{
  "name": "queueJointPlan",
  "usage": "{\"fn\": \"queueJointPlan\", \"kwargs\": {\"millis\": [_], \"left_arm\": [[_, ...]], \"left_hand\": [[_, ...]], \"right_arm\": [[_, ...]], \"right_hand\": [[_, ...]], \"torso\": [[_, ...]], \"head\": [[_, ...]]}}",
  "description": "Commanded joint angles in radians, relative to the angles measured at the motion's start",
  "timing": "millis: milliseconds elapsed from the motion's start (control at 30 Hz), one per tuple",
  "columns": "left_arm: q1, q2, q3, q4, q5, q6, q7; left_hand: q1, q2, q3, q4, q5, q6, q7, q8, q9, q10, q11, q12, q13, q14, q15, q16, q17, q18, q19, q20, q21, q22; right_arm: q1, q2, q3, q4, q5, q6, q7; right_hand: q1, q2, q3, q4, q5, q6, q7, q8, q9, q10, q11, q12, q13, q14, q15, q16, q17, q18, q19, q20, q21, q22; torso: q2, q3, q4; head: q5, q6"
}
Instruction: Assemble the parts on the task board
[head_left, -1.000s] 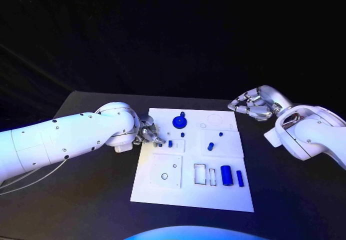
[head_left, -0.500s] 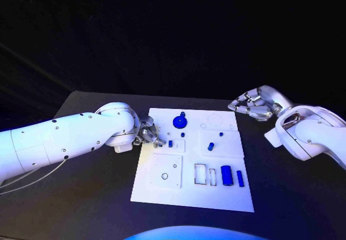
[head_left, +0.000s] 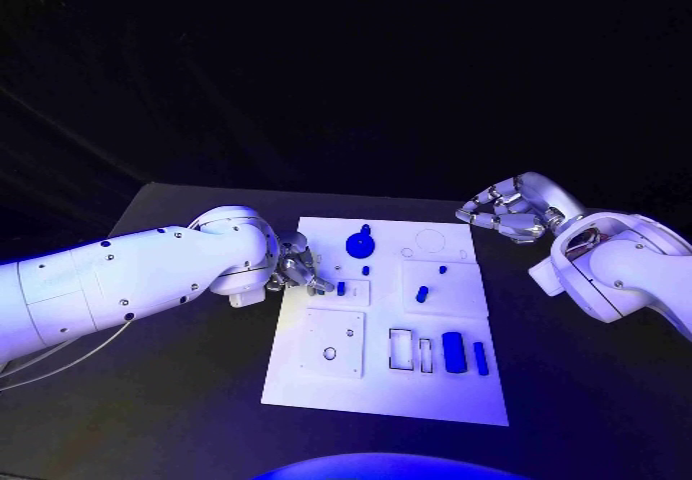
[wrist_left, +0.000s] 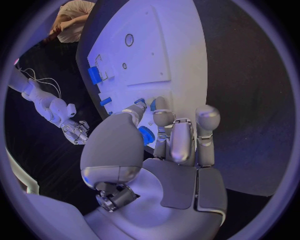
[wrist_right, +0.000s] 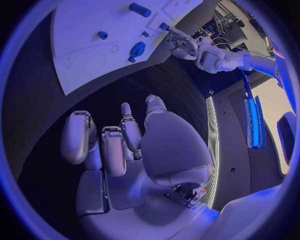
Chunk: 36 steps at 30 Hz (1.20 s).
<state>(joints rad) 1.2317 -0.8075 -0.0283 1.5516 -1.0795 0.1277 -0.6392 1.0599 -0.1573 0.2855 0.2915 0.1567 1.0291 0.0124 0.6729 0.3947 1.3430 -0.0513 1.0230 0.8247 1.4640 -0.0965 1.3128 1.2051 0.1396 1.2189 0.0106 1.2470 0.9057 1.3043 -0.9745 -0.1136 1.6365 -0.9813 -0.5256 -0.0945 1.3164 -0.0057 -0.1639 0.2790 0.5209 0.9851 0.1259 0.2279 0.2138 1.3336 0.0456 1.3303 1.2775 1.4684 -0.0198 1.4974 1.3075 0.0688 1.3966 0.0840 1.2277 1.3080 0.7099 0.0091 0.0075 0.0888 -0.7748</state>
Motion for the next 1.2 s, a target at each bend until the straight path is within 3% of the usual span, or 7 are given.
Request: {"fn": "queueJointPlan", "kwargs": {"millis": [33, 133, 400, 700, 833, 967, 1200], "left_arm": [[0.0, -0.006, 0.005, 0.012, 0.044, -0.048, 0.012], [0.0, -0.016, 0.013, 0.024, 0.072, -0.072, 0.017], [0.012, -0.05, 0.04, 0.049, 0.131, -0.118, 0.049], [0.027, -0.055, 0.052, 0.056, 0.141, -0.161, 0.124], [0.027, -0.035, 0.045, 0.051, 0.094, -0.217, 0.209], [0.02, -0.006, 0.027, 0.041, -0.018, -0.326, 0.347], [0.0, 0.05, 0.004, 0.002, -0.233, -0.427, 0.486]], "left_hand": [[-0.012, 0.008, -0.031, 0.0, 0.001, 0.005, 0.0, -0.007, -0.003, 0.005, -0.001, 0.001, -0.003, 0.03, -0.006, 0.004, 0.001, -0.012, 0.007, 0.002, 0.006, 0.001], [-0.014, 0.012, -0.06, 0.0, 0.001, -0.002, 0.002, -0.01, -0.007, -0.007, 0.0, -0.017, -0.025, 0.029, -0.006, 0.003, 0.0, -0.01, 0.002, 0.002, 0.0, -0.009], [0.034, 0.024, -0.147, 0.0, 0.005, -0.075, 0.029, -0.014, -0.01, -0.124, 0.023, -0.153, -0.207, 0.017, 0.012, -0.018, -0.026, 0.012, -0.08, 0.016, -0.08, -0.144], [0.12, 0.046, -0.173, -0.002, 0.005, -0.149, 0.059, -0.008, -0.012, -0.206, 0.052, -0.163, -0.235, -0.026, 0.038, -0.08, -0.101, 0.041, -0.184, 0.036, -0.195, -0.313], [0.228, 0.049, -0.143, -0.008, 0.005, -0.217, 0.097, -0.039, -0.037, -0.298, 0.087, -0.211, -0.272, -0.087, 0.069, -0.157, -0.199, 0.04, -0.236, 0.061, -0.264, -0.358], [0.35, 0.028, -0.085, -0.023, 0.006, -0.251, 0.13, -0.075, -0.076, -0.379, 0.122, -0.293, -0.339, -0.279, 0.1, -0.417, -0.499, 0.038, -0.292, 0.093, -0.36, -0.411], [0.454, -0.027, -0.02, -0.04, 0.007, -0.239, 0.133, -0.171, -0.164, -0.438, 0.138, -0.436, -0.481, -0.302, 0.117, -0.477, -0.569, 0.045, -0.277, 0.113, -0.434, -0.463]], "right_arm": [[-0.001, 0.002, 0.0, -0.001, -0.009, 0.002, 0.003], [-0.001, 0.003, 0.0, -0.002, -0.009, 0.002, 0.003], [-0.002, 0.004, 0.0, -0.004, -0.009, 0.001, 0.004], [-0.003, 0.004, 0.0, -0.006, -0.009, 0.0, 0.005], [-0.003, 0.005, 0.0, -0.006, -0.009, -0.001, 0.007], [-0.004, 0.005, 0.0, -0.006, -0.007, -0.004, 0.012], [-0.004, 0.007, 0.0, -0.008, -0.004, -0.004, 0.017]], "right_hand": [[0.0, 0.002, -0.006, 0.002, 0.002, -0.002, -0.002, 0.003, 0.001, -0.005, -0.001, -0.002, 0.001, 0.069, -0.006, -0.002, 0.129, 0.01, -0.002, -0.002, -0.004, 0.036], [0.0, 0.003, -0.006, 0.002, 0.002, -0.002, -0.002, 0.004, 0.001, -0.004, -0.001, -0.002, 0.001, 0.069, -0.006, -0.002, 0.129, 0.011, -0.003, -0.002, -0.006, 0.035], [0.0, 0.003, -0.006, 0.002, 0.002, -0.002, -0.002, 0.004, 0.001, -0.004, -0.001, -0.002, 0.001, 0.069, -0.006, -0.002, 0.129, 0.011, -0.003, -0.002, -0.006, 0.035], [0.0, 0.003, -0.006, 0.002, 0.002, -0.002, -0.002, 0.004, 0.001, -0.004, -0.001, -0.002, 0.001, 0.069, -0.006, -0.002, 0.129, 0.011, -0.003, -0.002, -0.006, 0.035], [0.0, 0.003, -0.007, 0.003, 0.002, -0.002, -0.002, 0.004, 0.001, -0.007, -0.001, -0.005, -0.003, 0.069, -0.006, -0.004, 0.126, 0.011, -0.004, -0.002, -0.008, 0.033], [0.0, 0.003, -0.007, 0.002, 0.002, -0.002, -0.002, 0.003, 0.001, -0.01, -0.001, -0.008, -0.007, 0.068, -0.006, -0.006, 0.122, 0.012, -0.006, -0.002, -0.013, 0.03], [0.005, 0.004, -0.007, 0.001, 0.004, -0.005, -0.002, 0.003, 0.002, -0.033, -0.002, -0.031, -0.033, 0.065, -0.007, -0.014, 0.109, 0.015, -0.013, -0.002, -0.027, 0.022]], "torso": [[0.0, -0.0003, 0.0005], [0.0, -0.0004, 0.0004], [-0.001, 0.0, -0.0002], [-0.001, 0.0007, 0.0002], [-0.001, 0.0004, 0.0011], [0.0, -0.0004, 0.0], [0.0, 0.0001, 0.0001]], "head": [[0.001, 0.001], [0.001, 0.001], [0.0, 0.003], [-0.006, 0.01], [-0.01, 0.014], [-0.016, 0.019], [-0.024, 0.025]]}}
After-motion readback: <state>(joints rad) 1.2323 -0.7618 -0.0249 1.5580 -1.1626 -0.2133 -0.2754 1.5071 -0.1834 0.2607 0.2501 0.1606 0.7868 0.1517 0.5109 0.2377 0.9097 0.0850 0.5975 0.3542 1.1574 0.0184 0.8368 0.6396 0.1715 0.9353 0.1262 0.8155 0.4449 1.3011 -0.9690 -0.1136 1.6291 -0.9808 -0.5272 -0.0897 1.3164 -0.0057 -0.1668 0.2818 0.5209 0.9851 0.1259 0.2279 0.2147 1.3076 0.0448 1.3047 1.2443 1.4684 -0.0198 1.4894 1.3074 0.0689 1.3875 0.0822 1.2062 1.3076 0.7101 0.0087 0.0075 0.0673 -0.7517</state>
